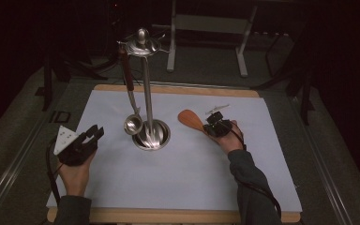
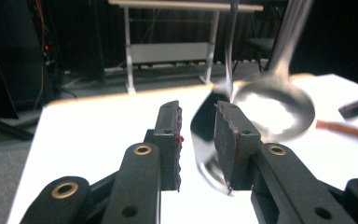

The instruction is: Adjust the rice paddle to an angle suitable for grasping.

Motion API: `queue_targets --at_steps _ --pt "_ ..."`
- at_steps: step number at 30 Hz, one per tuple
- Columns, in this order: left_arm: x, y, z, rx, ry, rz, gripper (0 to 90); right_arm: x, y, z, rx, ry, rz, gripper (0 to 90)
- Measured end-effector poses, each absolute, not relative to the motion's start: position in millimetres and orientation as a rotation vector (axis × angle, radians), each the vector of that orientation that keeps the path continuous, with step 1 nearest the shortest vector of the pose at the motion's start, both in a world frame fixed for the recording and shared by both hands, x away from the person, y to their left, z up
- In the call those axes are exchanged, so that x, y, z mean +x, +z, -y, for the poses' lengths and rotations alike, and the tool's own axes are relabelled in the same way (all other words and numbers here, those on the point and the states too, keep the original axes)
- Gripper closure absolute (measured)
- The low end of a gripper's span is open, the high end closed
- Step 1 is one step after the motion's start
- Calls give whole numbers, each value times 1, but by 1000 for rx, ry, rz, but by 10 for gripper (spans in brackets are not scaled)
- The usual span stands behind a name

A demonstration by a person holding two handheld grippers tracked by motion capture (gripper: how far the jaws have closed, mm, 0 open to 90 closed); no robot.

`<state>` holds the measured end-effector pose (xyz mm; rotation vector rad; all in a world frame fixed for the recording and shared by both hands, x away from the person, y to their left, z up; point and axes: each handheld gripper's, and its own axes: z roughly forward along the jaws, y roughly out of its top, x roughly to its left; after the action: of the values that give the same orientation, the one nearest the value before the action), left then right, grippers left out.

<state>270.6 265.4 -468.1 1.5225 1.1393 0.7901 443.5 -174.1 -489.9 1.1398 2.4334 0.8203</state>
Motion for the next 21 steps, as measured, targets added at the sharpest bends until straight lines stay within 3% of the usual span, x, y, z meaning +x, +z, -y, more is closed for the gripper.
queue_targets --at_steps 7,10,15,21 --pt "259 -504 -266 1539 730 -1183 697 460 -501 179 1196 761 -2411 858" --pt "257 -513 -265 1556 715 -1194 694 463 -504 180 1186 758 -2430 734" --pt "256 -519 -264 1553 704 -1204 693 466 -508 176 1178 765 -2452 618" --pt "256 -522 -263 1566 694 -1209 693 469 -512 172 1187 745 -2482 619"
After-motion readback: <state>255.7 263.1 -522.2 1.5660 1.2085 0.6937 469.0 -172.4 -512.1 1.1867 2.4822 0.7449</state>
